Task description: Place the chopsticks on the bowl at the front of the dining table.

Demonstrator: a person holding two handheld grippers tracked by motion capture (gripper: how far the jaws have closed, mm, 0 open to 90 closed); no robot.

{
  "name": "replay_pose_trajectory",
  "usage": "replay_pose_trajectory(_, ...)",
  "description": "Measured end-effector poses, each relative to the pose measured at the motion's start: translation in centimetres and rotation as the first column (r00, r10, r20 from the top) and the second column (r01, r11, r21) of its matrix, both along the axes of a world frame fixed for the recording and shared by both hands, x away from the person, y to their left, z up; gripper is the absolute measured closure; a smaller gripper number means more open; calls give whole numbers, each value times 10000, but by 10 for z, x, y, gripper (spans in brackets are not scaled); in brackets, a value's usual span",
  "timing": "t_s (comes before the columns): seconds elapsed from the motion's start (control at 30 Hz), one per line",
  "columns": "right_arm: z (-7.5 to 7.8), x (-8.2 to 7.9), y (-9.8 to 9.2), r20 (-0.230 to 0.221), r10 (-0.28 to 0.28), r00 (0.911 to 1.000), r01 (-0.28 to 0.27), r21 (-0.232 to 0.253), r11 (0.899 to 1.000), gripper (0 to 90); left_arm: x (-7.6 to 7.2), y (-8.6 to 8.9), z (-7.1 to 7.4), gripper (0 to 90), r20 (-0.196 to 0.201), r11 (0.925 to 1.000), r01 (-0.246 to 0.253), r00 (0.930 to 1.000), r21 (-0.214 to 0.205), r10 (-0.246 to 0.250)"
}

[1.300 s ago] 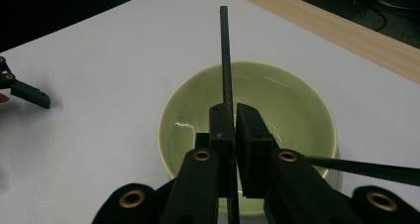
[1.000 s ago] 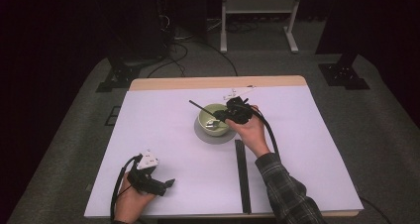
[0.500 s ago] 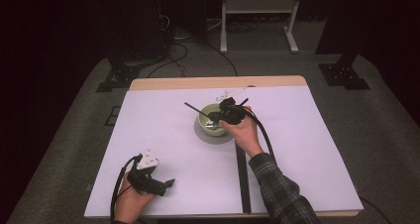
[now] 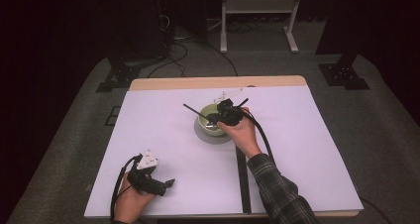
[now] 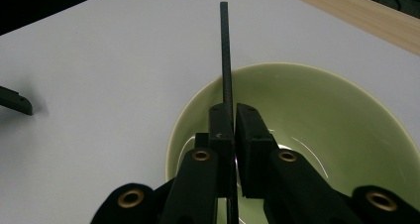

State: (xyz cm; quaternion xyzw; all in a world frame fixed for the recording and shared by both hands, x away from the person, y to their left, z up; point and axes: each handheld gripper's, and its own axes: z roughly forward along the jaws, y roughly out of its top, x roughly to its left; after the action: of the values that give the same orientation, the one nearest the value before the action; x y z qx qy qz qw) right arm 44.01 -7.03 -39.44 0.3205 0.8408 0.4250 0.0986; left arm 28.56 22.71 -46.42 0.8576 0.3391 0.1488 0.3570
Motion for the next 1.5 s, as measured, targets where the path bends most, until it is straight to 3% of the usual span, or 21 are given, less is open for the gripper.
replay_pose_trajectory(0.13,0,0,-1,70,34,10000,-34,62,10000,850,0,0,0,0,0,10000,0,10000,0,0)
replay_pose_trajectory(0.2,2,0,-1,132,36,9999,-39,245,9997,784,0,0,0,0,0,10000,1,10000,-3,-1)
replay_pose_trajectory(0.73,14,-11,-20,426,-92,9990,72,468,9989,751,0,0,0,0,8,10000,11,10000,23,-11)
replay_pose_trajectory(1.1,27,-32,-51,612,-3,9981,-26,471,9989,731,0,0,0,0,25,10000,4,10000,10,-4)
replay_pose_trajectory(1.5,29,-50,-93,860,-556,9947,516,483,9975,678,0,0,0,0,32,10000,1,10000,22,-1)
